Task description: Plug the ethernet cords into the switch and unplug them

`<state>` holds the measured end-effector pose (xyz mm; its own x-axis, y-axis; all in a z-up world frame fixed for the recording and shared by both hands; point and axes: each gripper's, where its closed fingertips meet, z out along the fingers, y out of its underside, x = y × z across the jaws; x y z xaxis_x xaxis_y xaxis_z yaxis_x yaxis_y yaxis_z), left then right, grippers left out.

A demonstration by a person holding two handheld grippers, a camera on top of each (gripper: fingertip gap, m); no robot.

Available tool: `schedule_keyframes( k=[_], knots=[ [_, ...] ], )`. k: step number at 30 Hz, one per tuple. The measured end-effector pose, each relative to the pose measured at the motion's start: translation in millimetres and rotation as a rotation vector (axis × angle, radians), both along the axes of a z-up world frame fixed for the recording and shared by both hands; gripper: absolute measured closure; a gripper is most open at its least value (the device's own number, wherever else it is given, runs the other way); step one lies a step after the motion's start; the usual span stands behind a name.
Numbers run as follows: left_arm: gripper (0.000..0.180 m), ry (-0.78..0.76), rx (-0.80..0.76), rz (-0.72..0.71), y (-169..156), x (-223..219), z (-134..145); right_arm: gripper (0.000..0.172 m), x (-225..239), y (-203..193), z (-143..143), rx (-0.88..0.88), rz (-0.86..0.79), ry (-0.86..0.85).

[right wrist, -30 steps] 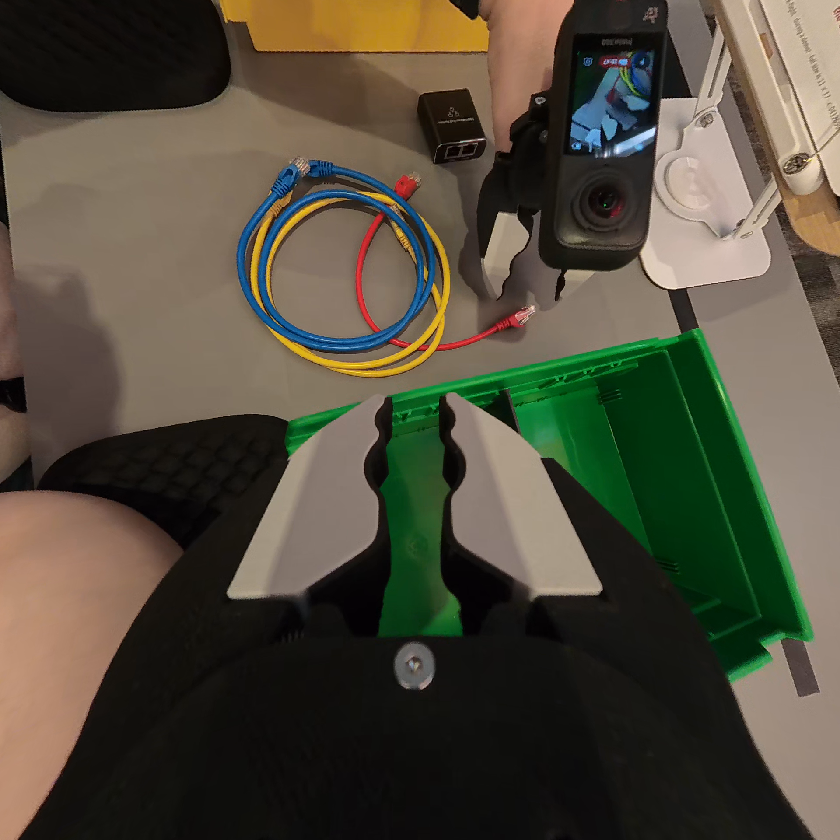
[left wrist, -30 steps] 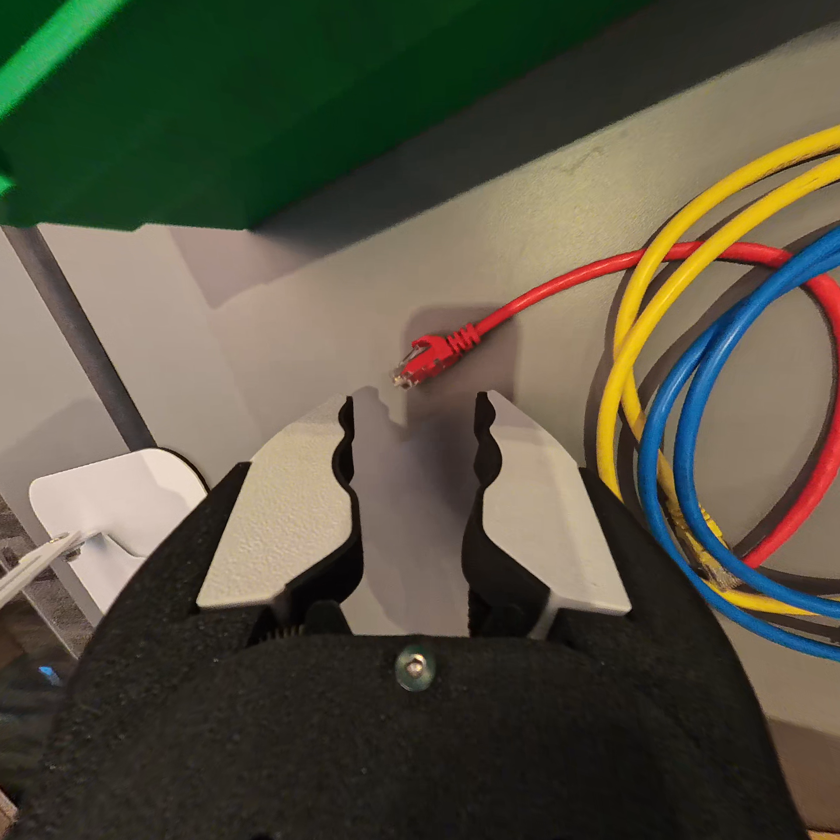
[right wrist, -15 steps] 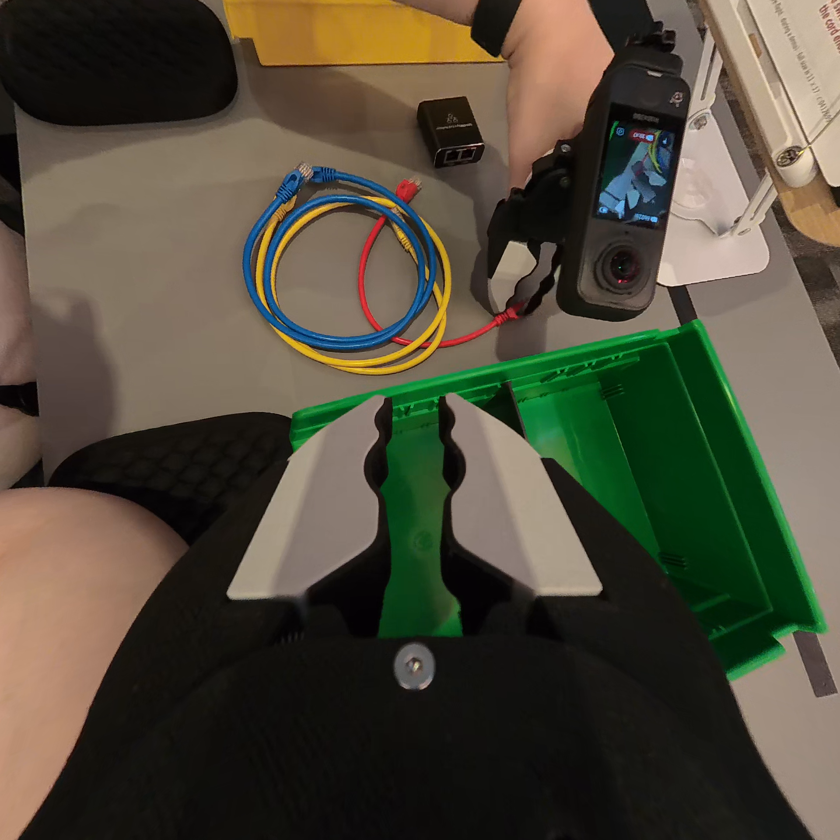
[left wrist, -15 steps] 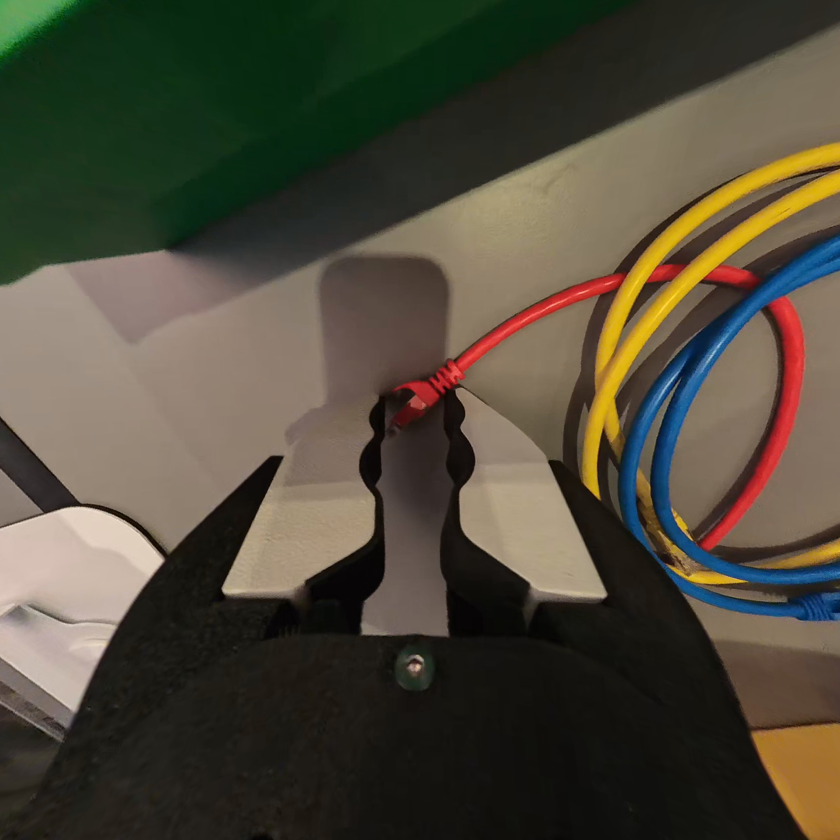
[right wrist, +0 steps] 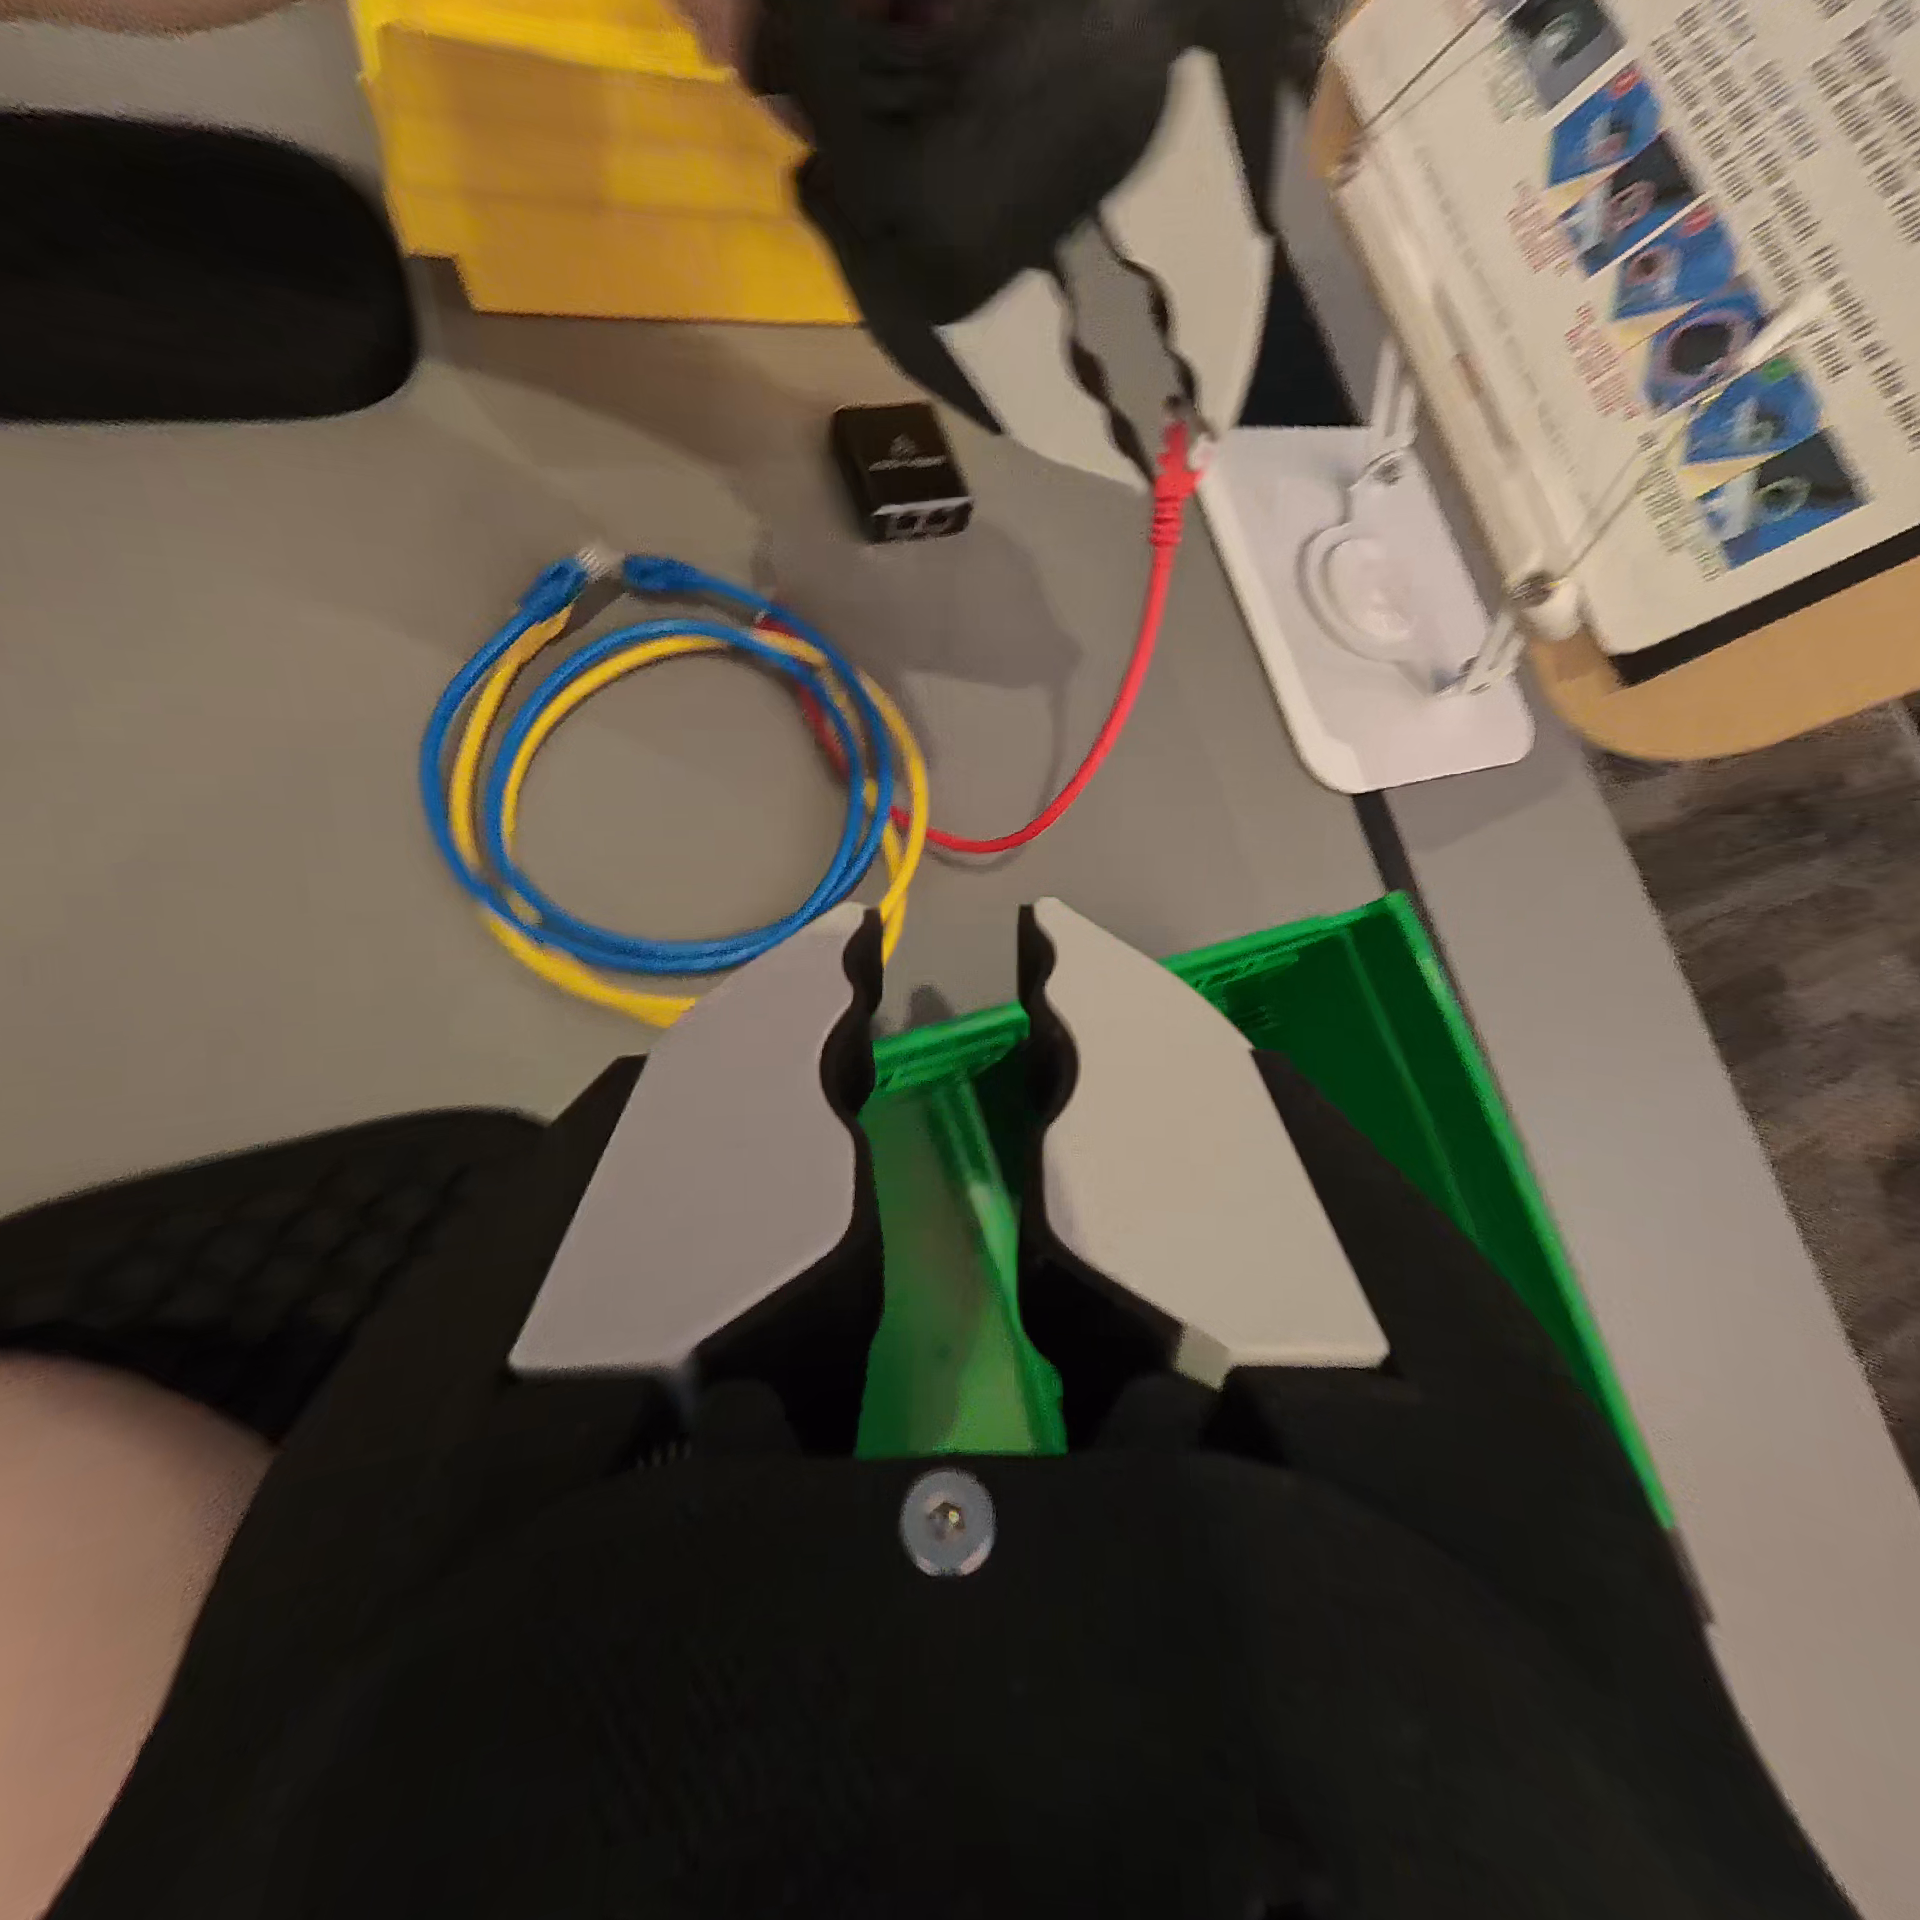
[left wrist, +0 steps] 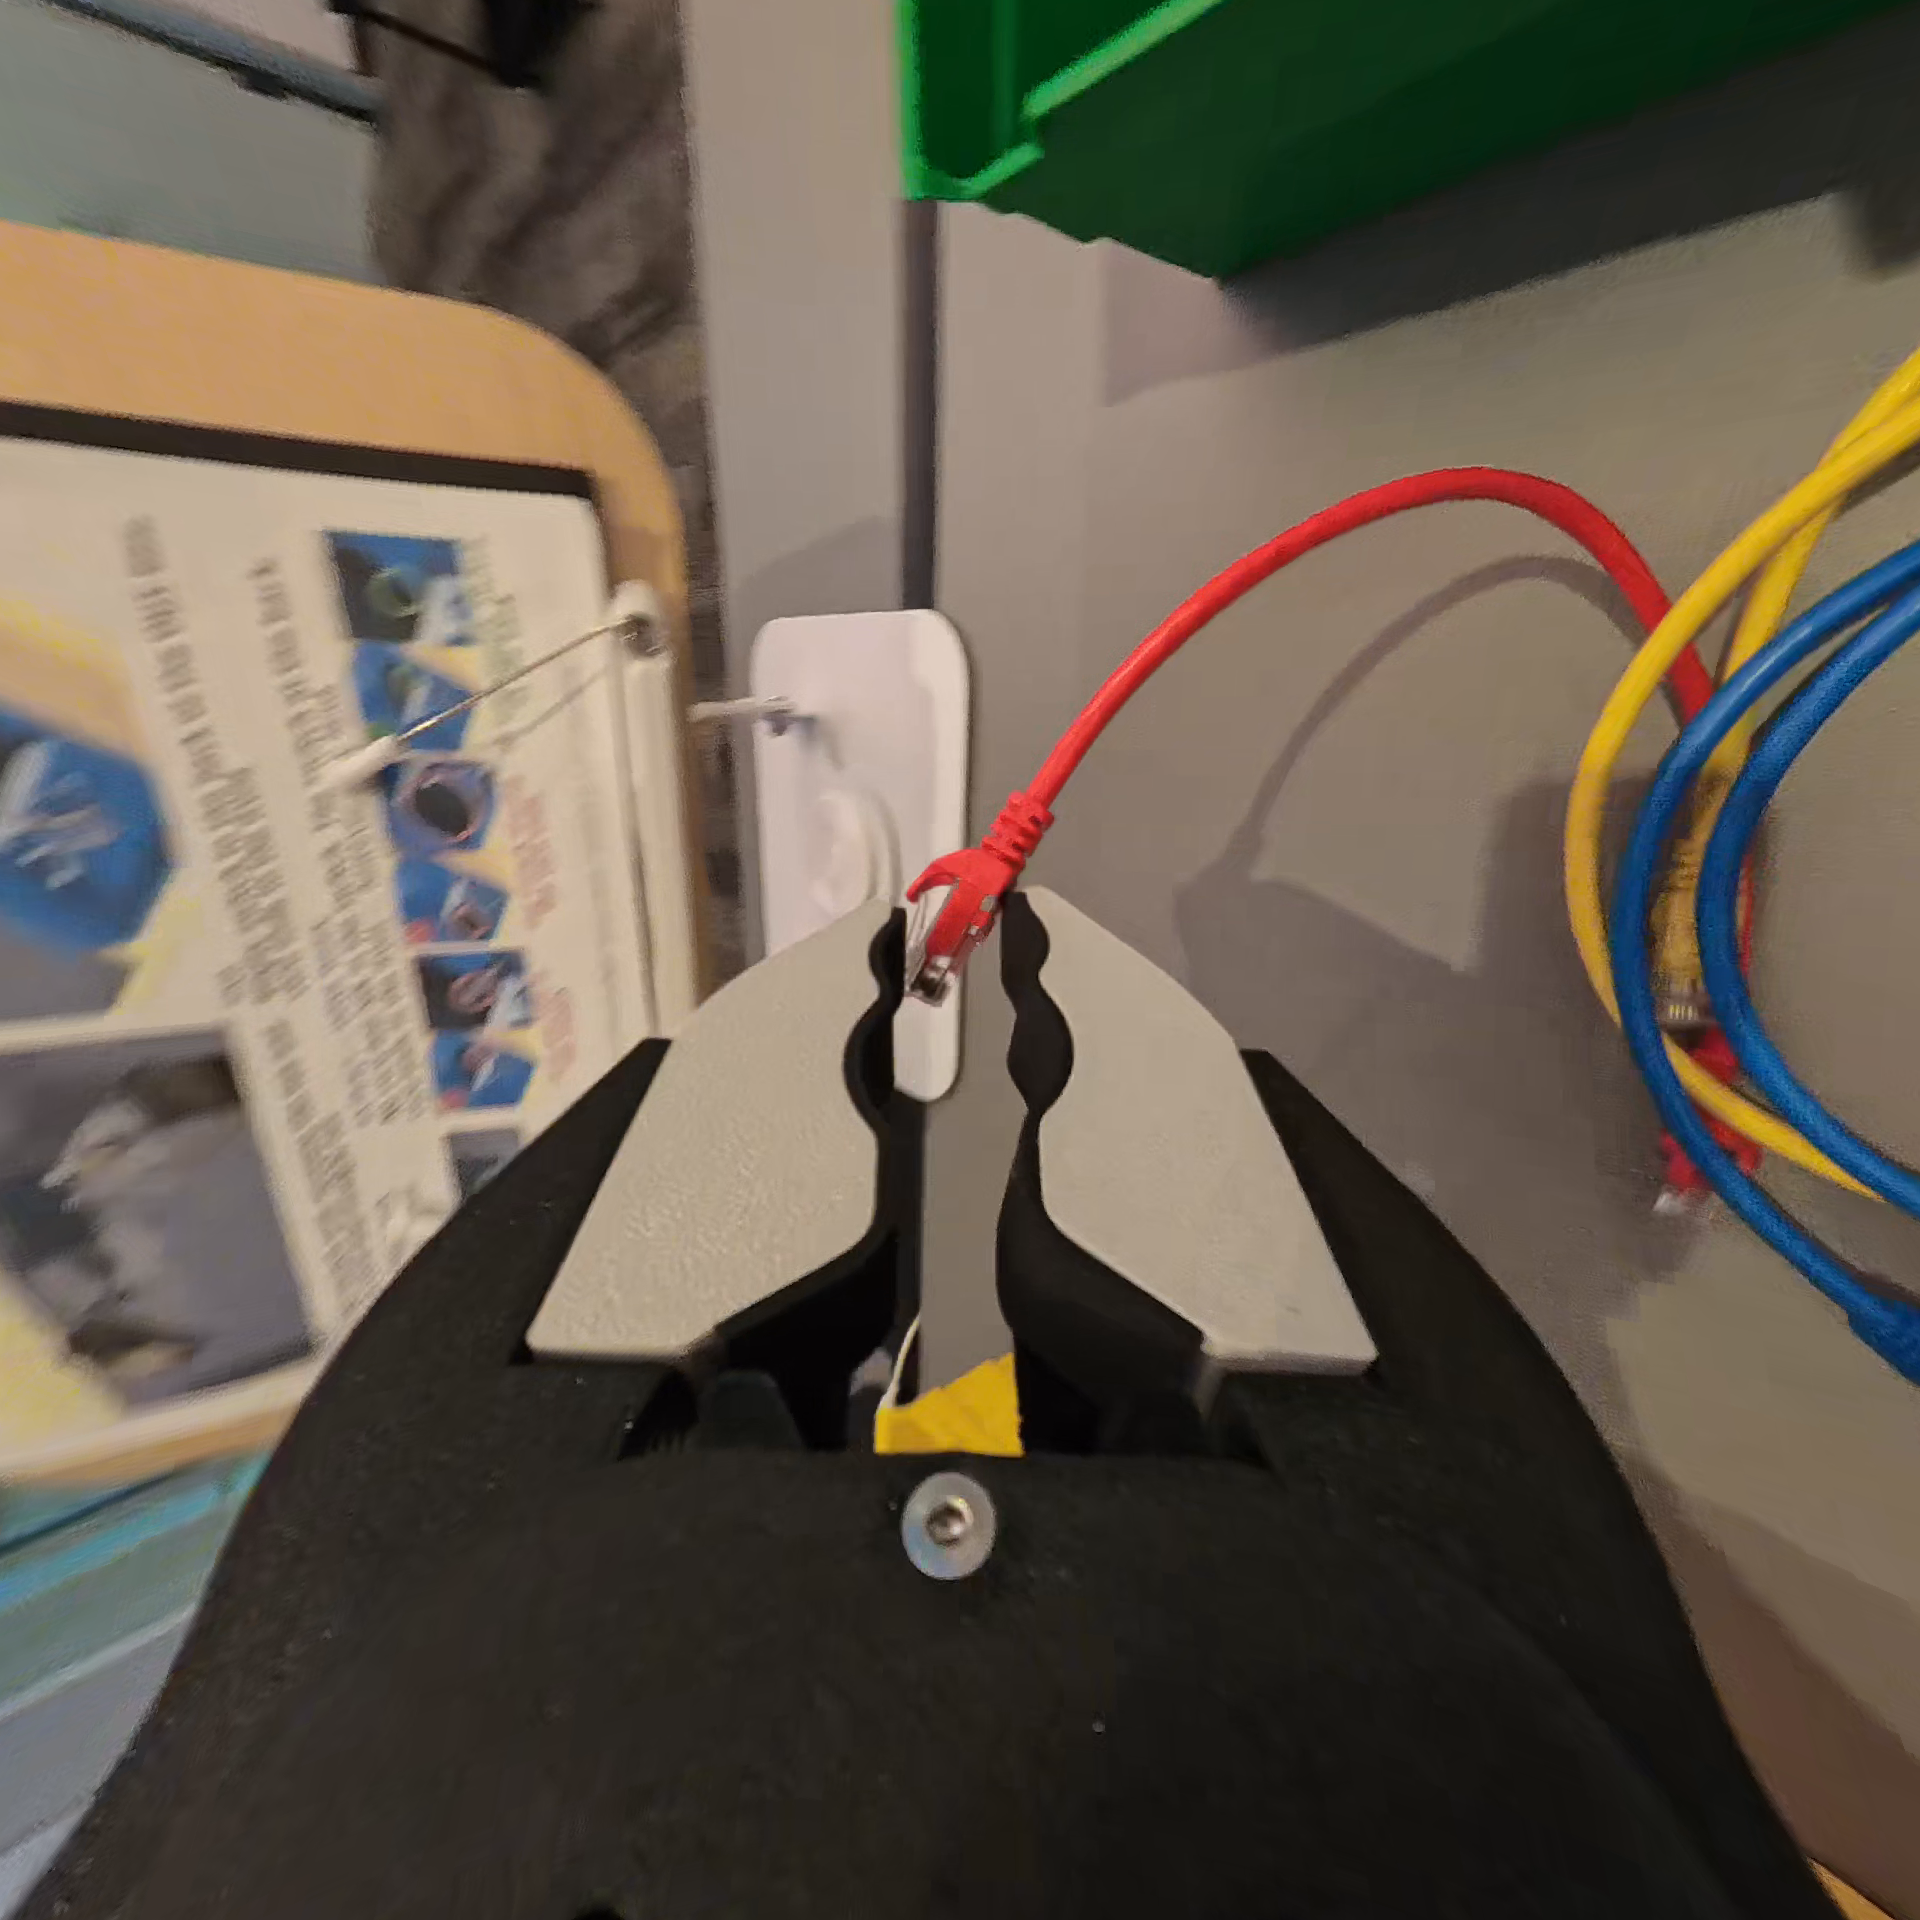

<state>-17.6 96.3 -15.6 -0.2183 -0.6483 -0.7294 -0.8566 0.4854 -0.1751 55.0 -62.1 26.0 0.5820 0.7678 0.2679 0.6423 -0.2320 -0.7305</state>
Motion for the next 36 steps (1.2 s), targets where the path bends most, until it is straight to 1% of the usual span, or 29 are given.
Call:
schedule_keyframes(
  k=[2,5,7,9,11,14,15,16,17,19,21,22,23,25,26,28,30,31,33,34,35,36],
  knots=[
    [0.163,-0.066,0.072,0.022,-5.6,-11.0,23.5,0.142,-10.7,24.4,10.0,0.047,-0.053,0.001],
    [0.164,-0.167,0.109,0.041,-19.6,-24.4,50.3,0.132,-32.9,66.3,26.5,0.132,-0.142,0.043],
    [0.166,-0.250,0.155,0.054,-25.2,-33.5,67.5,0.131,-49.3,87.8,32.9,0.177,-0.173,0.087],
    [0.167,-0.336,0.163,0.052,-32.6,-41.7,78.5,0.131,-60.1,97.0,28.6,0.186,-0.161,0.082],
    [0.167,-0.409,0.153,0.032,-39.2,-47.1,85.8,0.131,-55.4,103.3,22.8,0.185,-0.192,0.049],
    [0.167,-0.411,0.145,-0.005,-43.7,-50.8,88.9,0.132,-49.4,107.7,22.9,0.193,-0.214,0.076],
    [0.167,-0.429,0.117,-0.020,-46.5,-51.1,89.3,0.145,-50.5,106.3,24.2,0.203,-0.192,0.084],
    [0.167,-0.461,0.077,-0.044,-50.9,-50.0,90.4,0.167,-56.4,100.7,23.2,0.201,-0.132,0.092],
    [0.167,-0.494,0.039,-0.058,-53.7,-49.9,92.5,0.168,-59.5,97.0,23.8,0.215,-0.093,0.089],
    [0.167,-0.535,-0.068,-0.077,-58.6,-52.2,92.7,0.168,-59.9,94.9,30.2,0.260,-0.079,0.086],
    [0.151,-0.588,-0.196,-0.098,-62.5,-56.8,95.5,0.168,-58.9,94.3,43.8,0.346,-0.092,0.076],
    [0.148,-0.626,-0.262,-0.107,-63.1,-60.6,98.7,0.168,-58.7,92.9,52.0,0.404,-0.095,0.064],
    [0.144,-0.660,-0.348,-0.118,-64.5,-65.1,101.2,0.169,-59.2,90.3,60.5,0.467,-0.094,0.047],
    [0.126,-0.725,-0.549,-0.135,-66.9,-73.5,106.2,0.168,-62.3,82.6,75.2,0.598,-0.079,-0.012],
    [0.126,-0.764,-0.636,-0.138,-66.2,-76.7,109.1,0.168,-66.1,77.7,80.9,0.652,-0.060,-0.034],
    [0.133,-0.823,-0.779,-0.184,-69.3,-79.7,114.0,0.169,-74.8,69.2,87.5,0.700,-0.025,-0.050],
    [0.134,-0.866,-0.924,-0.282,-84.0,-79.4,122.0,0.169,-81.4,64.5,91.1,0.721,-0.009,-0.064],
    [0.137,-0.893,-0.982,-0.314,-89.1,-78.7,127.3,0.169,-84.2,62.6,93.6,0.746,-0.002,-0.073],
    [0.149,-0.932,-1.054,-0.353,-95.4,-77.0,134.9,0.169,-90.2,59.0,95.5,0.770,0.020,-0.084],
    [0.154,-0.928,-1.076,-0.367,-98.6,-76.1,135.1,0.169,-91.1,58.5,97.1,0.783,0.017,-0.088],
    [0.158,-0.915,-1.085,-0.381,-101.8,-75.0,133.8,0.169,-92.2,57.7,97.6,0.789,0.021,-0.092],
    [0.167,-0.906,-1.076,-0.389,-103.1,-74.1,132.0,0.169,-92.8,56.9,98.6,0.798,0.024,-0.093]
  ],
)
